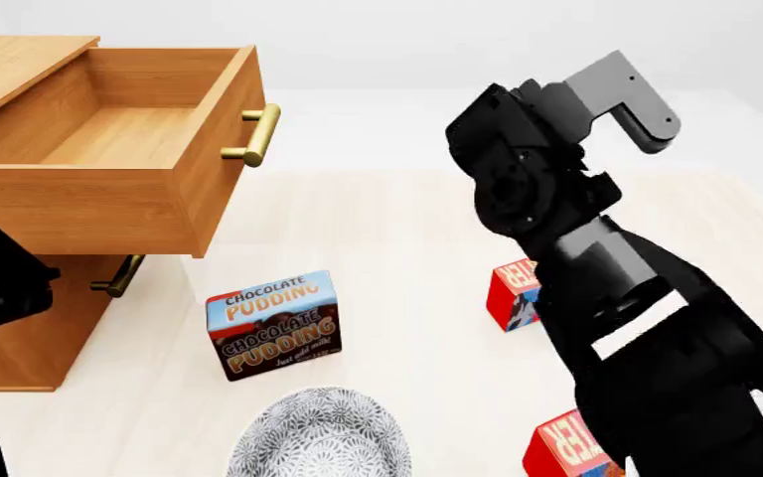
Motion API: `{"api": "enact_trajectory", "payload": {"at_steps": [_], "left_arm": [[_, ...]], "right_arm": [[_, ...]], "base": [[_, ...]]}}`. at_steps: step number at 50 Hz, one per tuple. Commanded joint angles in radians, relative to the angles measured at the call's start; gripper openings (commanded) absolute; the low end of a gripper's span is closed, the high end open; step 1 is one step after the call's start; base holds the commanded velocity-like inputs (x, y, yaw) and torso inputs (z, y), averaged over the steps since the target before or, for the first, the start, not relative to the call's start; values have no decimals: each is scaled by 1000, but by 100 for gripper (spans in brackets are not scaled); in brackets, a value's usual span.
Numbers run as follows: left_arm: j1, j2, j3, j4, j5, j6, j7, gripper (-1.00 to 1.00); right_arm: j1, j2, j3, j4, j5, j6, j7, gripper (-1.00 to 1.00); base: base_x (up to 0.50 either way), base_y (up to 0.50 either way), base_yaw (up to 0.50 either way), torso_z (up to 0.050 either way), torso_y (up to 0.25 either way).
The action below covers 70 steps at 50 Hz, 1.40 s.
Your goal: Put the butter at the front in the top drawer of the cabinet and close it.
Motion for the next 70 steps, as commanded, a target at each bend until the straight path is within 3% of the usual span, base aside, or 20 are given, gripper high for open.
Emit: {"api": "enact_trajectory", "payload": {"at_steps": [1, 12, 70], "left_arm": [[2, -4, -4, -6, 19, -7, -12, 100], [17, -7, -15, -6, 25, 6, -14, 100], [37, -20, -17, 8, 38, 17, -27, 100]], "right_arm": [[39, -5, -574, 154, 445, -249, 82, 100], [-1, -5, -696, 139, 520, -261, 93, 100], [-62, -5, -665, 68, 482, -134, -6, 100]], "base": [[0, 0, 0, 0, 0], [0, 0, 0, 0, 0], [0, 0, 0, 0, 0]]}}
